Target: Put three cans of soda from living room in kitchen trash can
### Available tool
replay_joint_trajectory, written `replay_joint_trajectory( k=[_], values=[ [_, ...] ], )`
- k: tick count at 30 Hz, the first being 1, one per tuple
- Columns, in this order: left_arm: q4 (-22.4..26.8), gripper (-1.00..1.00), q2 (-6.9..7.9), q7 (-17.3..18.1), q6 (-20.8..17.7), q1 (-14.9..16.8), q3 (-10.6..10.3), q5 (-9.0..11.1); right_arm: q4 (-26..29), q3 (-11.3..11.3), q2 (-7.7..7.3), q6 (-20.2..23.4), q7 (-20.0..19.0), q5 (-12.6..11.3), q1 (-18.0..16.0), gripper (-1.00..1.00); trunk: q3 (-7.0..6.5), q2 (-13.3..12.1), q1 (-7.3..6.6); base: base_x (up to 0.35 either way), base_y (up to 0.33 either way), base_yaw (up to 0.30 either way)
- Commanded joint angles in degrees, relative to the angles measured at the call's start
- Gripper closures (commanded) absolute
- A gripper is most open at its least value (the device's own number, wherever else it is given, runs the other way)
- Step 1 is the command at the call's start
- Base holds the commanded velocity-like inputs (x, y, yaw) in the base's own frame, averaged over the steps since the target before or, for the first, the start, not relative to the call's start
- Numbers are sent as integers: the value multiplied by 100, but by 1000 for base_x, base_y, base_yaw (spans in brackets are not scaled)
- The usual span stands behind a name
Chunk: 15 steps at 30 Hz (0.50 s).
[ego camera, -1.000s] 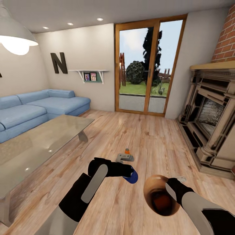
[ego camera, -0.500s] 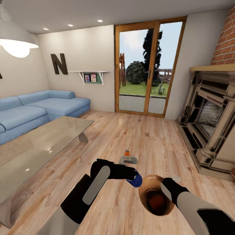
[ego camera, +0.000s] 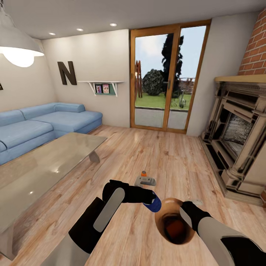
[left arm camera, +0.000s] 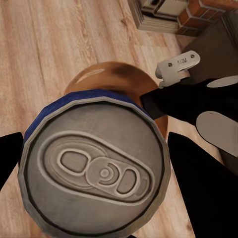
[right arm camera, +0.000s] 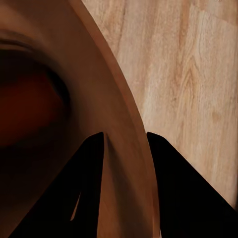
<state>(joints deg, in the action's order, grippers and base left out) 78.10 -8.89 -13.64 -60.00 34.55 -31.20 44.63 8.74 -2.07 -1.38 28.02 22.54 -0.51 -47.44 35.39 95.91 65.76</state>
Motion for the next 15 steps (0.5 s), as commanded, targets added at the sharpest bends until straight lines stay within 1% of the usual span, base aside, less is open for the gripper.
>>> replay_joint_trajectory(
  k=[1, 4, 7, 12, 15],
  values=[
    [-1, 100, 0, 3, 0, 0, -2, 2, 5, -11, 5, 2, -23, 40, -2, 100, -1, 0, 0, 0, 0, 0],
    [-4, 100, -4, 2, 0, 0, -6, 2, 25, -15, 45, 4, -14, 50, -2, 100, -1, 0, 0, 0, 0, 0],
    [-8, 100, -6, -3, 0, 0, -13, -2, 61, -25, 128, 25, -2, 57, -2, 100, -1, 0, 0, 0, 0, 0],
    [-48, 100, -8, -8, 0, 0, -51, -5, 81, -29, 221, 40, 3, 60, -2, 100, -1, 0, 0, 0, 0, 0],
    [-70, 100, -8, -17, 31, 0, -62, -8, 88, -30, 248, 43, 4, 60, -2, 100, -1, 0, 0, 0, 0, 0]
  ],
)
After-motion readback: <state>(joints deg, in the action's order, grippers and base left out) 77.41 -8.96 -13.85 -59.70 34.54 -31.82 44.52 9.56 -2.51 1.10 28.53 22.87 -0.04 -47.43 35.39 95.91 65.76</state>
